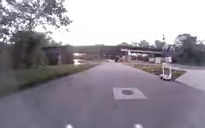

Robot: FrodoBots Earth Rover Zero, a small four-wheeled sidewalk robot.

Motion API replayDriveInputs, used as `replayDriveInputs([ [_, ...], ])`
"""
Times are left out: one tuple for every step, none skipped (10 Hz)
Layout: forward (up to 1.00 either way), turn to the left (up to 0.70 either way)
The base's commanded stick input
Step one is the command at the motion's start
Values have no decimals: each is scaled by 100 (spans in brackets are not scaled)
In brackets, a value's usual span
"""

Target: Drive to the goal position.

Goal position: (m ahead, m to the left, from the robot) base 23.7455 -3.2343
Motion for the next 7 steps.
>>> replayDriveInputs([
  [70,0],
  [70,0],
  [70,0],
  [70,-25],
  [70,-35],
  [70,-35],
  [70,-35],
])
